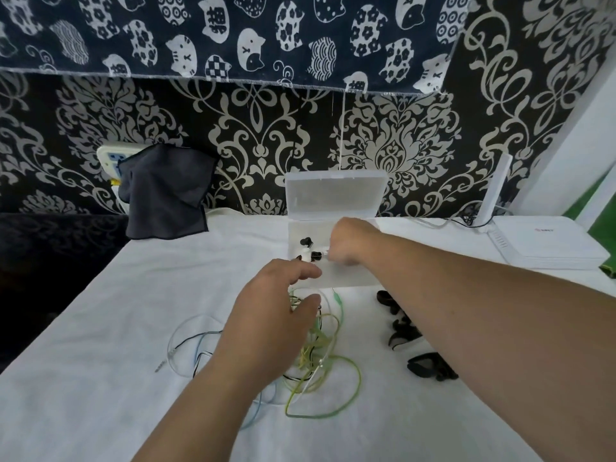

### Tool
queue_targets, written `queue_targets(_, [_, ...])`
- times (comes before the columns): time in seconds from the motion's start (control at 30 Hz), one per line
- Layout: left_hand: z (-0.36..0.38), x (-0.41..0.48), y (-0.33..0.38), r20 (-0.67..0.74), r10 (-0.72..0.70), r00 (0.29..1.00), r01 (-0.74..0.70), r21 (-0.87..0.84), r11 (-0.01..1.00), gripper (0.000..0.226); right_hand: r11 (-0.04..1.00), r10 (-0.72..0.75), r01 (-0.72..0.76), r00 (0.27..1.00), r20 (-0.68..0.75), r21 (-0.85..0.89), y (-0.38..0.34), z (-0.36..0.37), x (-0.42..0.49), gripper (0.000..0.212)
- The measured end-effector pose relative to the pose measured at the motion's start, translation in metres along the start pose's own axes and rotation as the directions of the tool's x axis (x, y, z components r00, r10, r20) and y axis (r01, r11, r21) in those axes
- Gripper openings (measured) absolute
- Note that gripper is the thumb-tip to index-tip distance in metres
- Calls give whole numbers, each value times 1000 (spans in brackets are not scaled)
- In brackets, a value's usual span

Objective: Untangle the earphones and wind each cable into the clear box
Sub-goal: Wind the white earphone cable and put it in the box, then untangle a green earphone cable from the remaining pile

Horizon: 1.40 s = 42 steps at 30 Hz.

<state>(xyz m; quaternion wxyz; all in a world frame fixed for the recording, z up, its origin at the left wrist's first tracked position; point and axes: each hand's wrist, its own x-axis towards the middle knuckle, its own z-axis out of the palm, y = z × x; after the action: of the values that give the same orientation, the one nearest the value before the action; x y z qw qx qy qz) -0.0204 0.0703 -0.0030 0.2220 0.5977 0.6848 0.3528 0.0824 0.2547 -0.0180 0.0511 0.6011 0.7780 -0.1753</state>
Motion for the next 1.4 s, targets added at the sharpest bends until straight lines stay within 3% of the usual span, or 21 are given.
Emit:
queue_targets(0.07, [0,0,0,-22,-30,999,30,18,999,26,996,7,-6,1000,9,-90,-1,1,0,9])
queue_targets(0.17, [0,1,0,-52,-86,995,88,57,994,28,996,-45,49,998,45,-77,-1,4,0,17])
queue_targets(0.23, [0,2,-2,-47,-111,993,115,82,990,29,998,-60,59,998,14,37,2,3,-4,28])
queue_targets(0.3, [0,2,-3,-37,-130,991,133,95,987,30,990,-61,65,997,-37,121,5,-3,-14,19])
queue_targets(0.43, [-3,3,-2,-45,-107,993,111,99,989,28,918,-16,152,937,-349,367,12,-8,-65,29])
queue_targets(0.47, [-4,3,0,-44,-106,993,110,102,989,30,868,22,158,935,-354,471,14,-3,-85,26])
queue_targets(0.57, [-5,-1,2,-7,-103,995,103,124,987,36,706,59,-6,997,-50,708,23,24,-146,22])
queue_targets(0.63, [-4,-6,5,2,-92,996,91,151,984,34,633,61,-134,990,124,763,27,42,-177,17])
queue_targets(0.9, [-1,-13,2,2,98,995,-96,215,972,47,604,96,-96,994,47,791,20,57,-189,17])
queue_targets(1.0, [1,-14,-1,99,195,976,-216,300,929,55,596,39,-44,999,26,802,17,56,-189,20])
queue_targets(1.1, [4,-17,-4,177,250,952,-297,334,895,65,653,-48,-1,998,43,758,17,60,-191,36])
queue_targets(1.2, [3,-20,-4,184,278,943,-324,313,893,69,680,-84,119,993,-84,723,18,51,-192,39])
queue_targets(1.27, [3,-21,-3,169,267,949,-306,285,908,73,559,-120,226,974,-192,798,19,39,-196,32])
queue_targets(1.33, [2,-21,-4,130,256,958,-281,250,926,73,210,-213,228,960,-183,951,22,25,-200,27])
queue_targets(1.4, [1,-21,-4,84,268,960,-280,213,936,53,-147,-354,132,918,-177,980,26,15,-204,28])
